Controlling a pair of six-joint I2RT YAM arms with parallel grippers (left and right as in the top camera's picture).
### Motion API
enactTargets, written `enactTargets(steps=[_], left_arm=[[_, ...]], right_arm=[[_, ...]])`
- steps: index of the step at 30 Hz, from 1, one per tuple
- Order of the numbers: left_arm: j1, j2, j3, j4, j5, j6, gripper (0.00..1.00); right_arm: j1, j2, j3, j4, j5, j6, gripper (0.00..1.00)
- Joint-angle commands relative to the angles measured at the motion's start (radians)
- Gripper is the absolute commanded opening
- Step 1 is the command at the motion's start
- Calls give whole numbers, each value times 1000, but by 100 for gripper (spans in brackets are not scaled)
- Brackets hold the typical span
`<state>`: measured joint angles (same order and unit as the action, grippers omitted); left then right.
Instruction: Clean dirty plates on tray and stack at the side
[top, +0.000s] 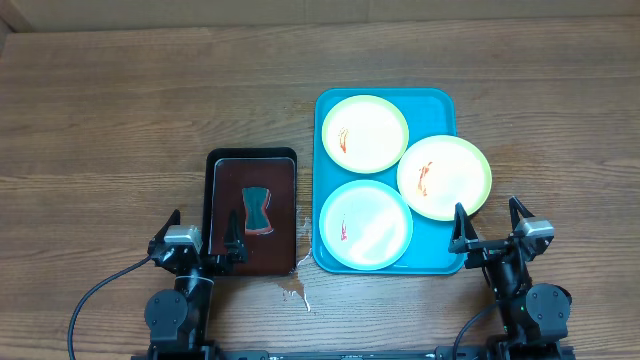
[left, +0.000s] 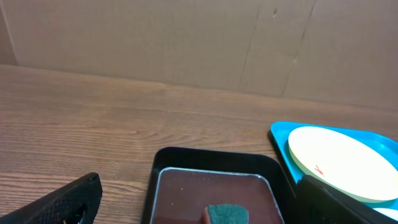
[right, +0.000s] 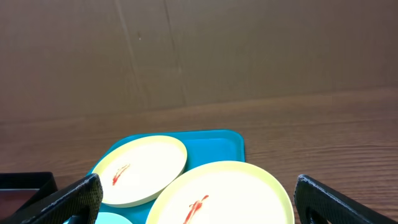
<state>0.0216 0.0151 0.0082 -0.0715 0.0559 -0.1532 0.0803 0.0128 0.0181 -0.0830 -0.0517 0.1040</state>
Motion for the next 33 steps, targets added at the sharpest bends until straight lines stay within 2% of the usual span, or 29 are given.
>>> enactTargets(steps=[1,19,23,28,33], left_arm=[[7,-10,-3,-3,-11,16,100],[7,-11,-3,23,-72,19,100],[6,-11,-3,69,33,6,100],[6,-10,6,185,148,7,100],[6,14,140,111,129,19,100]], right_arm=[[4,-10,-10,4,6,0,100],[4,-10,-10,8,9,-1,100],[4,-10,-10,13,-34,0,100],[4,-10,-5,72,-204,0,100],[4,-10,87,34,-220,0,100]])
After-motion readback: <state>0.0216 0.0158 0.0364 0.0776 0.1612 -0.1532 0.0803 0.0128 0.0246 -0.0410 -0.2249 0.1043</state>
